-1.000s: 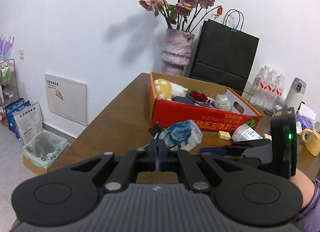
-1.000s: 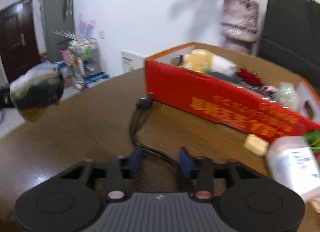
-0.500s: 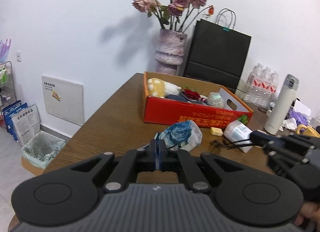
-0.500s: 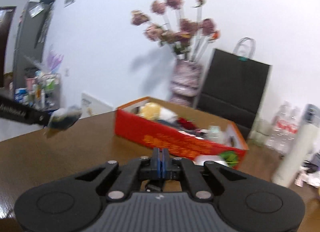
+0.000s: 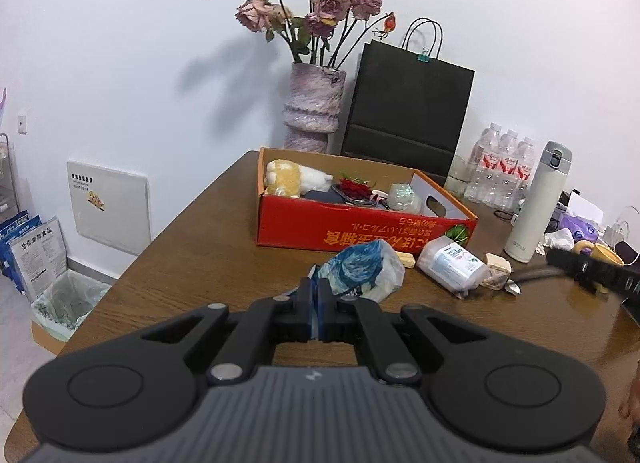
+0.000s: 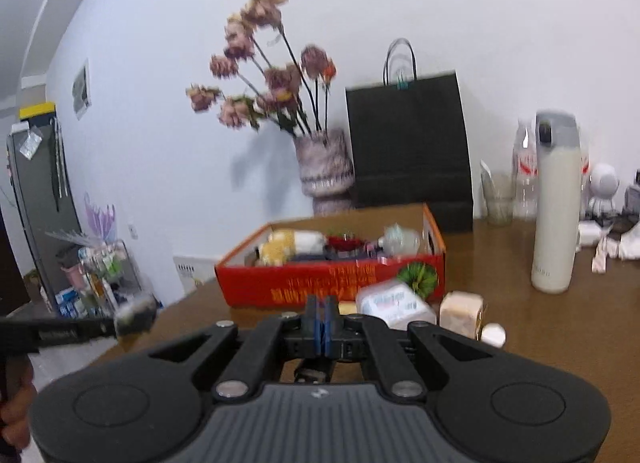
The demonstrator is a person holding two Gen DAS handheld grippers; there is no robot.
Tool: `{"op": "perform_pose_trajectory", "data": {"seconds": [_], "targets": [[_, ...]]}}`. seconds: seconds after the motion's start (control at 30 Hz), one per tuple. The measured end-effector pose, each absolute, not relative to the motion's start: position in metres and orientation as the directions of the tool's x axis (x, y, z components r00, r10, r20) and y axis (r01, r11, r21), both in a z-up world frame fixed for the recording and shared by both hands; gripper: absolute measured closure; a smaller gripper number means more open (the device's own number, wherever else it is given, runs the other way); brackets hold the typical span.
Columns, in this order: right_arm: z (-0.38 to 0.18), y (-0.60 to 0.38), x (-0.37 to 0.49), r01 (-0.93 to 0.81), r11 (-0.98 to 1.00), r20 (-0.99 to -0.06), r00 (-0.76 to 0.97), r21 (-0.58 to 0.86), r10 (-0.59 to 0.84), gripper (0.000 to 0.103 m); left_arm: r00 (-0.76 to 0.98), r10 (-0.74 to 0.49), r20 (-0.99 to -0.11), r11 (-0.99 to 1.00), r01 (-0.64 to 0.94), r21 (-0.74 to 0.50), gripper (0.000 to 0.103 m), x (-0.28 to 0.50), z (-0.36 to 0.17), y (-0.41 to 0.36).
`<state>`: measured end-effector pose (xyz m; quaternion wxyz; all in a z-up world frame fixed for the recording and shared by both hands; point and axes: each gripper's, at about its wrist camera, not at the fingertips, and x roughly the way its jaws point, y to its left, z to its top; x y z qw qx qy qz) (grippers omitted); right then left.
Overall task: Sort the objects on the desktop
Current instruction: 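Lift the packet toward the box with the left tool while the right lifts the cable, then release the packet into the box with the left tool while the right releases the cable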
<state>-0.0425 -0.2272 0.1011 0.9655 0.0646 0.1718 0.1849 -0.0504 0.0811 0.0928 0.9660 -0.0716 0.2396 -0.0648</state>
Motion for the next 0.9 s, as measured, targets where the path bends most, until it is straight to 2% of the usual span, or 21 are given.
{"op": "perform_pose_trajectory", "data": {"seconds": [0.33,0.43,0.57,0.73,0.9], "targets": [[0.16,-0.233,0.005,-0.315,0.934,-0.2,0.917,0.169,0.346,0.102,0.897,-0.192,-0.399,0.98,0.149,-0.135,0.1,0.003,0.123,0.072],[0.176,-0.231,0.047,-0.337,0.927,-0.22,0.904,0.162,0.367,0.102,0.89,-0.209,-0.404,0.978,0.188,-0.09,0.1,0.047,0.133,0.065],[0.18,-0.222,0.113,-0.332,0.934,-0.254,0.899,0.132,0.356,0.102,0.873,-0.152,-0.463,0.986,0.168,-0.006,0.1,0.12,0.13,0.062],[0.168,-0.21,0.193,-0.328,0.935,-0.308,0.883,0.133,0.354,0.103,0.849,-0.093,-0.52,0.991,0.128,0.033,0.1,0.195,0.114,0.064],[0.14,-0.196,0.259,-0.331,0.931,-0.378,0.851,0.154,0.365,0.103,0.816,-0.067,-0.574,0.993,0.111,0.042,0.1,0.234,0.092,0.069]]}}
